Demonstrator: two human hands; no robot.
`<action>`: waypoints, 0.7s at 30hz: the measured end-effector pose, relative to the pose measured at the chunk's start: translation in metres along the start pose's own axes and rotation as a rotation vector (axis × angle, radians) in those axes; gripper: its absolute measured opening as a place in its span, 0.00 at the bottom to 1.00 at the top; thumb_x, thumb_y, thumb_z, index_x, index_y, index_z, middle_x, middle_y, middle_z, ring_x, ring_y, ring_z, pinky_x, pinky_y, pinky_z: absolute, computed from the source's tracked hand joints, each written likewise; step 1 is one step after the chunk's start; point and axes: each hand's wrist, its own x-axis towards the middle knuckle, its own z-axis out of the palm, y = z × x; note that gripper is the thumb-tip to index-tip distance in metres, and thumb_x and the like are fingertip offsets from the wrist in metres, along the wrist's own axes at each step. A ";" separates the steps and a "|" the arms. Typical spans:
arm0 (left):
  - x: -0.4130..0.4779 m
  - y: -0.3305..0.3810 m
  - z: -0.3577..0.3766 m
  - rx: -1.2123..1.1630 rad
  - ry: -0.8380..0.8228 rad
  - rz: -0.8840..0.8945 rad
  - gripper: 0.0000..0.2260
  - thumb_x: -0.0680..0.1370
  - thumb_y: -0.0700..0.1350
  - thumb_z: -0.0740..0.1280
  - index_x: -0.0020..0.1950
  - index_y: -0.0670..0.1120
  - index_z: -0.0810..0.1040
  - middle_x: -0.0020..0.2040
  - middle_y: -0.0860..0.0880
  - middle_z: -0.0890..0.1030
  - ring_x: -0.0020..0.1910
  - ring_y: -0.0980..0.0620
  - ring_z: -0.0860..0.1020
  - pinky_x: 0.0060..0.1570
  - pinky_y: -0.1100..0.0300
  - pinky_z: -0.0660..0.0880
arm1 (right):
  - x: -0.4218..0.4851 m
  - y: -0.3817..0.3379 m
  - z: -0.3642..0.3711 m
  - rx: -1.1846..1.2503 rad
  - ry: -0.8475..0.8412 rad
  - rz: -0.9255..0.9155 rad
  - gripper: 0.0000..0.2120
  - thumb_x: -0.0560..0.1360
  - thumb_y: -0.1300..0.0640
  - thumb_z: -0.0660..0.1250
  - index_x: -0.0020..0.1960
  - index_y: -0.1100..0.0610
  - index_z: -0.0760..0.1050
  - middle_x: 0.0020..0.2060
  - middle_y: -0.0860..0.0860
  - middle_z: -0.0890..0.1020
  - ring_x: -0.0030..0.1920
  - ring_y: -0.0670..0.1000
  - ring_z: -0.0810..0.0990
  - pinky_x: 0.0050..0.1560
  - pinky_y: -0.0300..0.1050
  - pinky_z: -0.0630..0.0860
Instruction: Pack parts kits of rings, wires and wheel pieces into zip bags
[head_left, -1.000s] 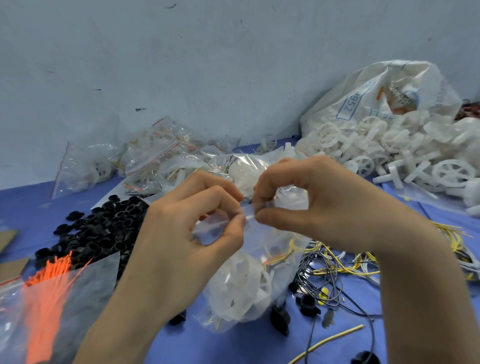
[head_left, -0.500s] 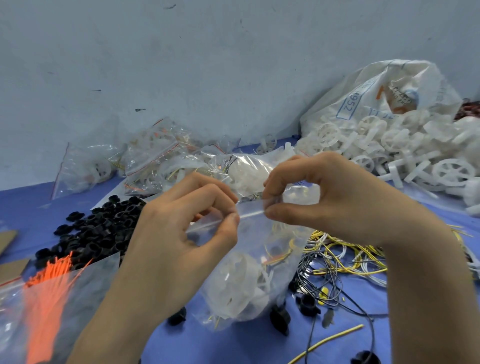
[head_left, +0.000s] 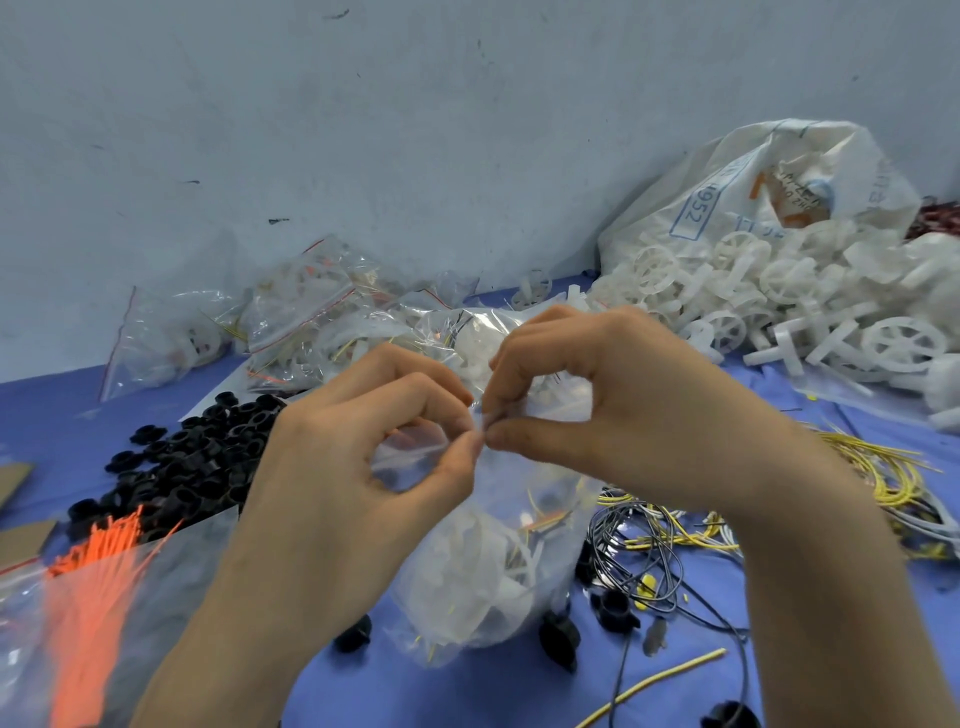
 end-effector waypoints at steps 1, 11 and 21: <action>0.000 -0.001 -0.001 0.008 0.004 -0.002 0.08 0.71 0.50 0.66 0.36 0.48 0.80 0.45 0.58 0.79 0.44 0.55 0.79 0.43 0.62 0.77 | 0.000 0.002 -0.001 0.012 0.008 0.017 0.04 0.69 0.58 0.74 0.39 0.51 0.80 0.36 0.45 0.82 0.44 0.44 0.78 0.50 0.40 0.72; 0.001 -0.009 -0.003 0.053 -0.058 -0.010 0.08 0.74 0.49 0.67 0.36 0.46 0.77 0.43 0.56 0.78 0.44 0.55 0.78 0.42 0.68 0.73 | 0.001 0.014 -0.001 -0.002 0.009 0.079 0.05 0.70 0.56 0.73 0.38 0.48 0.79 0.36 0.43 0.80 0.44 0.42 0.75 0.47 0.31 0.68; 0.001 -0.021 -0.014 0.013 -0.098 0.051 0.09 0.76 0.51 0.64 0.38 0.49 0.75 0.44 0.54 0.77 0.43 0.51 0.78 0.42 0.57 0.74 | -0.006 0.034 -0.011 0.066 0.062 0.100 0.05 0.70 0.58 0.73 0.39 0.50 0.78 0.39 0.42 0.81 0.42 0.40 0.78 0.45 0.27 0.69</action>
